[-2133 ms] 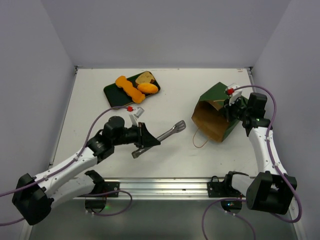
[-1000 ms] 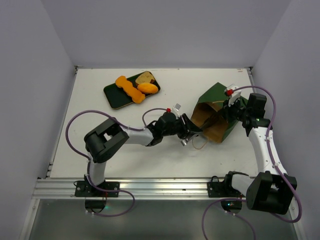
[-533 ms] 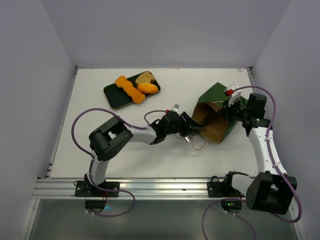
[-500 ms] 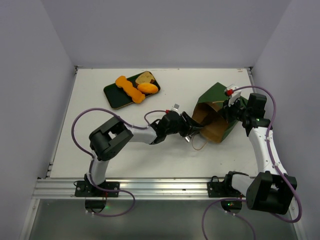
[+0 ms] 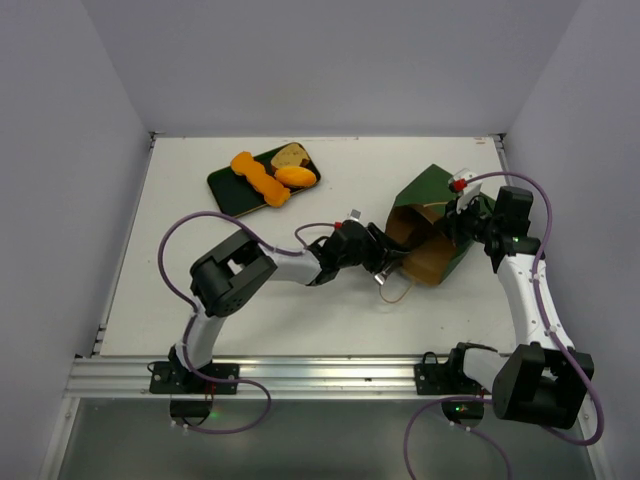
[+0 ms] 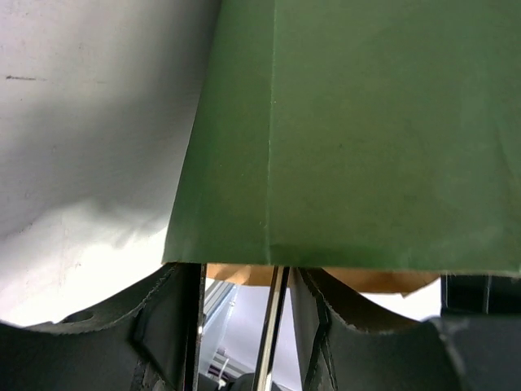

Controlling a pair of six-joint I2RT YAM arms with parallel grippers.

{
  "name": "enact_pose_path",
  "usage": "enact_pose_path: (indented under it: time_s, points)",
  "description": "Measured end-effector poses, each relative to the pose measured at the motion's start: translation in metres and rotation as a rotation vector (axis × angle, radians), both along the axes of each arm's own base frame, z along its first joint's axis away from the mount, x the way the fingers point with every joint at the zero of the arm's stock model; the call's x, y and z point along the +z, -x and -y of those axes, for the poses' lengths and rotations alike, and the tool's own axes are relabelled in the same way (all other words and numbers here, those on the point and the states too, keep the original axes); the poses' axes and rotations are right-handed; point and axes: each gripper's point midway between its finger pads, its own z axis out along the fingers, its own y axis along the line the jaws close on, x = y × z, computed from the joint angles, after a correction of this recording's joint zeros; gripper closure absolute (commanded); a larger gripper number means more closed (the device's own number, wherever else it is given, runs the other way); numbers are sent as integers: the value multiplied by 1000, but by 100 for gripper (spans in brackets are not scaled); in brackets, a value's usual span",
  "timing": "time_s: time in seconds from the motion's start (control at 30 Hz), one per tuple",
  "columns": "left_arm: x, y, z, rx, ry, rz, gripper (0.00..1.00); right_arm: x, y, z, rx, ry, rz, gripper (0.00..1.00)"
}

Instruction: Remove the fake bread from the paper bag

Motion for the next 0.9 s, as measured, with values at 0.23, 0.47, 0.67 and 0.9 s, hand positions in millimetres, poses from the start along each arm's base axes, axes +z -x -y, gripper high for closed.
enact_pose_path:
  time_s: [0.23,0.47,0.67,0.9]
  points:
    - [0,-8,8,8,-8,-4,49,-2,1,0,1,-1,-5,100]
    - [-1,-13,12,12,-7,-3,49,-4,1,0,1,-2,-8,100]
    - [-1,-14,11,14,-5,-1,48,-4,2,0,1,-2,-8,100]
    - [2,-17,11,19,7,8,48,-4,2,0,2,-3,-8,100]
